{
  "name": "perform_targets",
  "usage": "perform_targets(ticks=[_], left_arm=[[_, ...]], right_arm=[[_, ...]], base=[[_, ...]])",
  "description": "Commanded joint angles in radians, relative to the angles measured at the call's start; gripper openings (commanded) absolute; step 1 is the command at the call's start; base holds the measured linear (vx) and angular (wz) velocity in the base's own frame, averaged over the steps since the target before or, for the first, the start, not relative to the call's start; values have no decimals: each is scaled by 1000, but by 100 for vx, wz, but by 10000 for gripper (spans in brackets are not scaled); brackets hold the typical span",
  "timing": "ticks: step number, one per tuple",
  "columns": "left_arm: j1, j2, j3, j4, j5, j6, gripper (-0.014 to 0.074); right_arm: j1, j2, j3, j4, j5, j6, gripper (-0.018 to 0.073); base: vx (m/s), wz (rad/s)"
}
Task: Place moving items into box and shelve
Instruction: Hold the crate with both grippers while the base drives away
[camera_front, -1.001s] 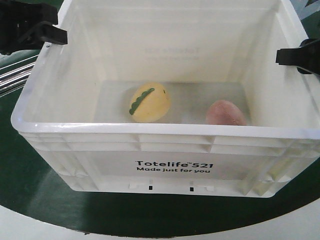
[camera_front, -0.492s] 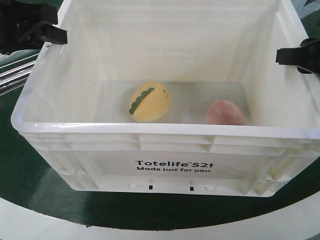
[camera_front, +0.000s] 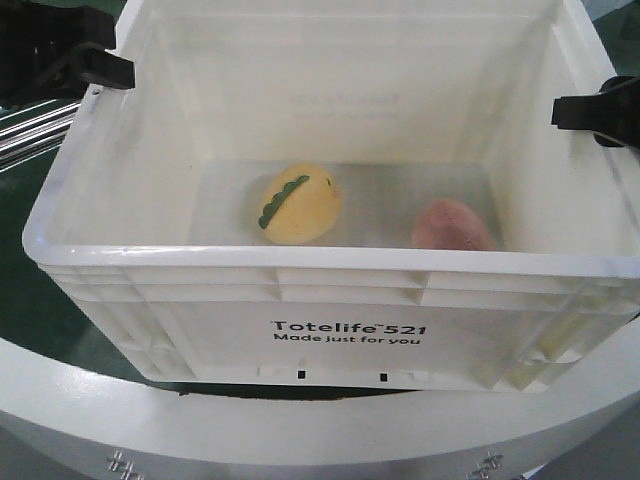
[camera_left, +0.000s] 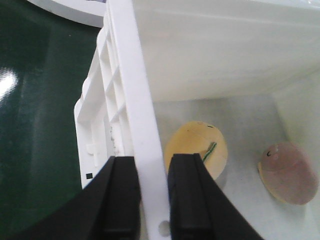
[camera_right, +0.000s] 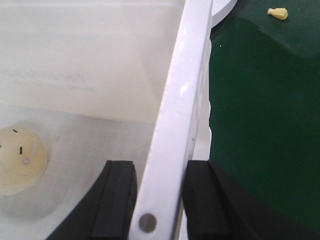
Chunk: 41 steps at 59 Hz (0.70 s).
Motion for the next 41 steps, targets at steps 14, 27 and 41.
perform_targets(ticks=[14, 27, 41], left_arm=[[-9, -40, -38, -81, -98, 12, -6], [-9, -40, -38, -81, -98, 12, -6], [-9, -40, -38, -81, -98, 12, -6]], right_arm=[[-2, -26, -46, 43, -143, -3, -6], [-2, -26, -46, 43, -143, -3, -6], [-2, -26, -46, 43, -143, -3, -6]], base=[[-15, -3], [-15, -4], [-13, 2]])
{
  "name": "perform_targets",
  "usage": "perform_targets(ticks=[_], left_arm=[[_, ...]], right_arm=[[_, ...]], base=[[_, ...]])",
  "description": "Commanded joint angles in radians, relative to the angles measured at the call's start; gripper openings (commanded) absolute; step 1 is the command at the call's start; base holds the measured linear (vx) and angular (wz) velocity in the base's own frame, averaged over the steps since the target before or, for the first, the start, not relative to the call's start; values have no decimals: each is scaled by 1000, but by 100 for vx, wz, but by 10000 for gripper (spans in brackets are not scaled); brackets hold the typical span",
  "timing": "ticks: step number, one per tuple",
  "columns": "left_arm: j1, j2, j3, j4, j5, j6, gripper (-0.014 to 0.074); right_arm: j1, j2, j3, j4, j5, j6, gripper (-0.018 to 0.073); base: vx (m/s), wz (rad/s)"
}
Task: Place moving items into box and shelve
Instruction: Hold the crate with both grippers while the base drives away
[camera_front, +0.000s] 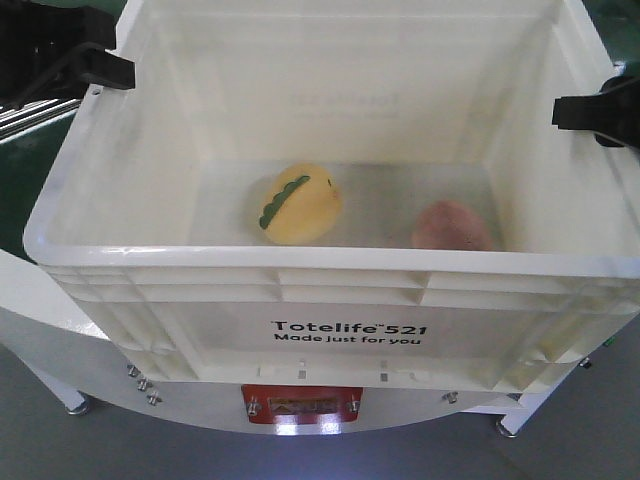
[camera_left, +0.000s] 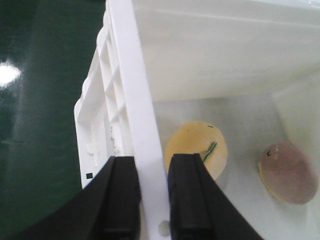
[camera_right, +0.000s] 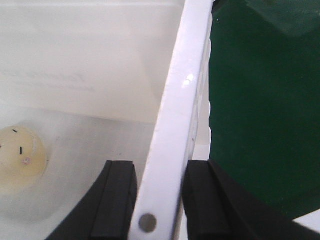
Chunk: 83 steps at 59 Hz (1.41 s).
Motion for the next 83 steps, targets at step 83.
perform_targets(ticks=[83], left_arm=[[-9, -40, -38, -81, -98, 12, -6]], right_arm=[[-2, -26, -46, 44, -143, -3, -6]], base=[[-14, 24]])
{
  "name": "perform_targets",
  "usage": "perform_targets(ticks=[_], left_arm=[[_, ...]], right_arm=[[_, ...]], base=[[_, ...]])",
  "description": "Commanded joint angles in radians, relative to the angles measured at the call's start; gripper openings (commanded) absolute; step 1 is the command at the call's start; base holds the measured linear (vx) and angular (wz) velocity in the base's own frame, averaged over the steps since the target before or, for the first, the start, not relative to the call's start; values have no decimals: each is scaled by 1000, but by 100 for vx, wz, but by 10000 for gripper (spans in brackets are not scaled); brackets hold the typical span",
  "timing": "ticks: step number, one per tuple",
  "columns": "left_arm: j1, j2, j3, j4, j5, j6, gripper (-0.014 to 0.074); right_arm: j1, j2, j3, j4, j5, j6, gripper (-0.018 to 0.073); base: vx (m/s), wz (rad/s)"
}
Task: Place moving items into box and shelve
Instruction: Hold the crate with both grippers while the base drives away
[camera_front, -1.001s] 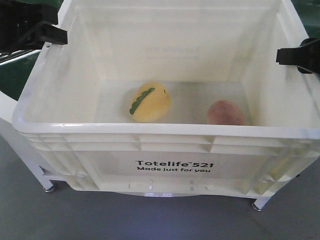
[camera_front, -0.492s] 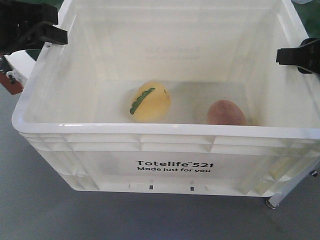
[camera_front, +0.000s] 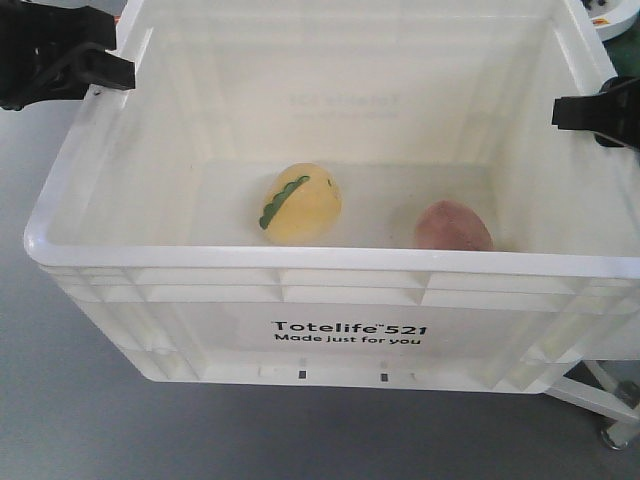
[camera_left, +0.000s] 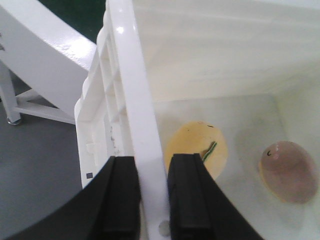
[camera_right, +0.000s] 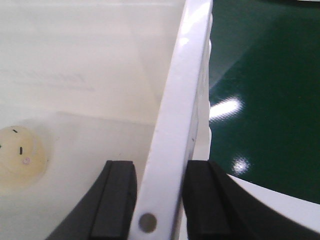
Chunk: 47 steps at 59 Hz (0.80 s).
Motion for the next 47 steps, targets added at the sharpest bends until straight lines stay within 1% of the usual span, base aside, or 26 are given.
perform_targets(ticks=[1, 47], left_arm=[[-9, -40, -38, -81, -98, 12, -6], [-9, -40, -38, -81, -98, 12, -6]], right_arm=[[-2, -26, -46, 44, -143, -3, -6], [-2, -26, -46, 44, -139, -3, -6]], base=[[-10, 44], [-9, 45]])
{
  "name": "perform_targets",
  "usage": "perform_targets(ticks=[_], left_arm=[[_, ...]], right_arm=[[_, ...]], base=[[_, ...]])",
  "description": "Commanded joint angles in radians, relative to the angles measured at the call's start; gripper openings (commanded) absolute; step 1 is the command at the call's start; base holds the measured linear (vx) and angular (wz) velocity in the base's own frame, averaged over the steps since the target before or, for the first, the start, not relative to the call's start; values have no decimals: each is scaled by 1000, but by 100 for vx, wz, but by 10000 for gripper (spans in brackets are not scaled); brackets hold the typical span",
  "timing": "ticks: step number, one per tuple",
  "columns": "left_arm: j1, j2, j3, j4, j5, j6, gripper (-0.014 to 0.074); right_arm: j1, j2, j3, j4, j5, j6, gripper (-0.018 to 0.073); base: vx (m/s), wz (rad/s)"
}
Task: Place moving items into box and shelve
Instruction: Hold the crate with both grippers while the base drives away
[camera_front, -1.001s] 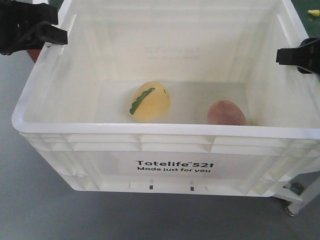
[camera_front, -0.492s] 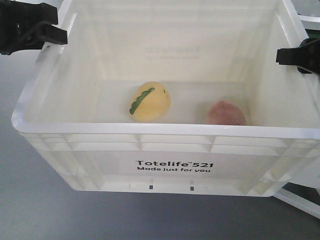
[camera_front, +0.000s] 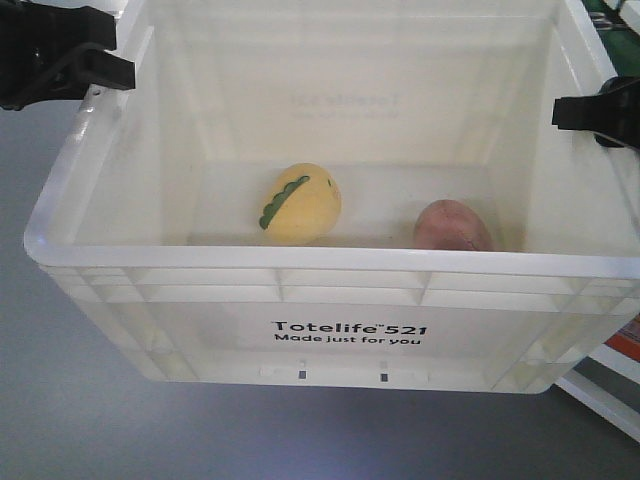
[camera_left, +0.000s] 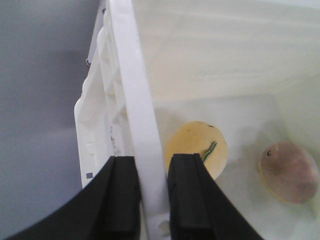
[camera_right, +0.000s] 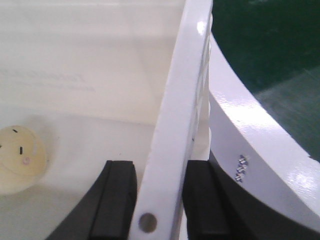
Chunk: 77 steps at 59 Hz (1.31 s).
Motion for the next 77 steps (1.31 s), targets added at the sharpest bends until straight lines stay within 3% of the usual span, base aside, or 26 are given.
perform_targets(ticks=[1, 77], left_arm=[[-9, -40, -39, -81, -98, 12, -6], [-9, -40, -39, -81, -98, 12, -6]], right_arm=[[-2, -26, -46, 44, -139, -3, -6], [-2, -26, -46, 44, -136, -3, -6]], base=[[-8, 46], [-5, 53]])
